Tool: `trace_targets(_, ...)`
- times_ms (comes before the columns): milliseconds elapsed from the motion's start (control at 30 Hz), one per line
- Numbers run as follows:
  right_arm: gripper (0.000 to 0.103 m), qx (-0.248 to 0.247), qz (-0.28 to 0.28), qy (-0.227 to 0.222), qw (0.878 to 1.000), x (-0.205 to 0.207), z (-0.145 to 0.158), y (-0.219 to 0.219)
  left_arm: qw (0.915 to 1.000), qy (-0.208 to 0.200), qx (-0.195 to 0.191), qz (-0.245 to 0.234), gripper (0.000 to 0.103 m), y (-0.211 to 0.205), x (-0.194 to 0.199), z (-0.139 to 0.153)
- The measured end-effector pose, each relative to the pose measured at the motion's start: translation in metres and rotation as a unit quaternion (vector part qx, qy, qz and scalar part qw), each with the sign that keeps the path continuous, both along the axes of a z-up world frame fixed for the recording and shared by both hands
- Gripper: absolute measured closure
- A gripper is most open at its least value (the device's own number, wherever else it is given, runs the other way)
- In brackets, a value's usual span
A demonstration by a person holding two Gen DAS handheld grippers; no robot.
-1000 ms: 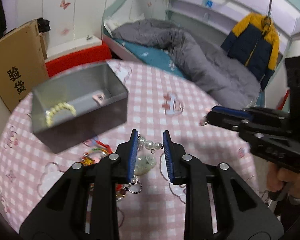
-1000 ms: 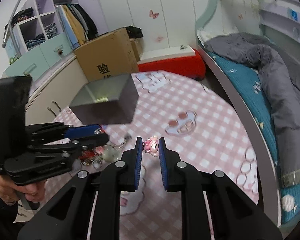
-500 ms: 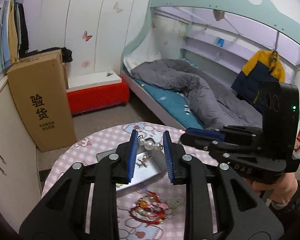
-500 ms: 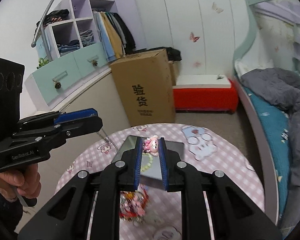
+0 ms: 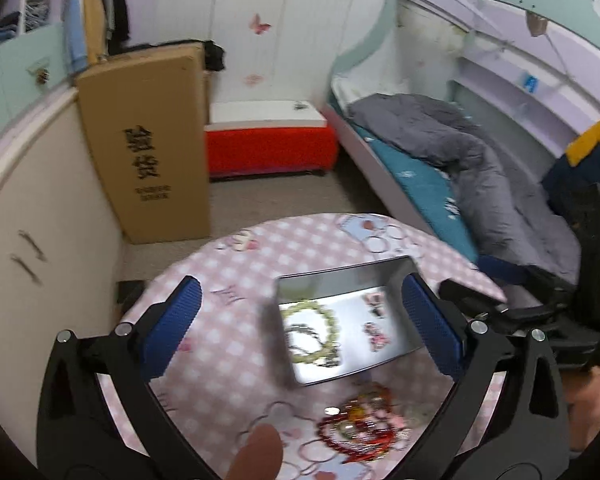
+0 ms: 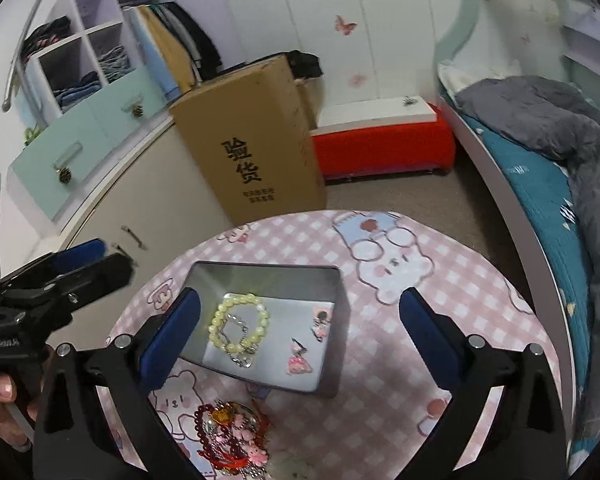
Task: Organize jewelry
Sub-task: 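Return both tools to the jewelry pile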
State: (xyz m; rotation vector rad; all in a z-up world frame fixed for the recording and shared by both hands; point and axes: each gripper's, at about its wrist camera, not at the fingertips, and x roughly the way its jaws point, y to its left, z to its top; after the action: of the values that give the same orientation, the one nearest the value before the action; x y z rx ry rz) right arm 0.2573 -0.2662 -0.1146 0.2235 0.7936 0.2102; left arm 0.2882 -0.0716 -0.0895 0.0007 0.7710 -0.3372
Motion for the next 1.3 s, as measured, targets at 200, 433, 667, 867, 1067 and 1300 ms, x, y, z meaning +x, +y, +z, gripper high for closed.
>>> trace_targets(200,0.007,0.013,-0.02,-0.021,1.0,-0.015,0.012,-0.006,0.9993,-0.027,-0.005,0.026,0.006,0.023,-0.024,0.005)
trace_targets(433,0.007,0.006,-0.017,-0.04,0.999,-0.031,0.027,-0.003,0.9978,-0.04,-0.002,0.052,0.006,0.044,-0.055,0.007)
trace_targets(667,0.007,0.006,-0.022,-0.061,0.998,-0.06,0.035,-0.004,0.9974,-0.045,0.003,0.057,0.006,0.052,-0.08,0.0)
trace_targets(867,0.007,-0.001,-0.023,-0.06,0.998,-0.088,0.028,-0.005,0.9988,-0.022,0.011,0.043,0.006,0.046,-0.092,-0.025)
trace_targets(1067,0.007,0.012,-0.036,-0.036,0.999,-0.105,0.003,-0.013,0.9988,0.01,0.037,0.029,0.006,0.032,-0.099,-0.055)
trace_targets(1300,0.007,0.025,-0.037,-0.005,0.999,-0.111,-0.02,-0.015,0.996,0.042,0.072,0.033,0.006,0.02,-0.093,-0.09)
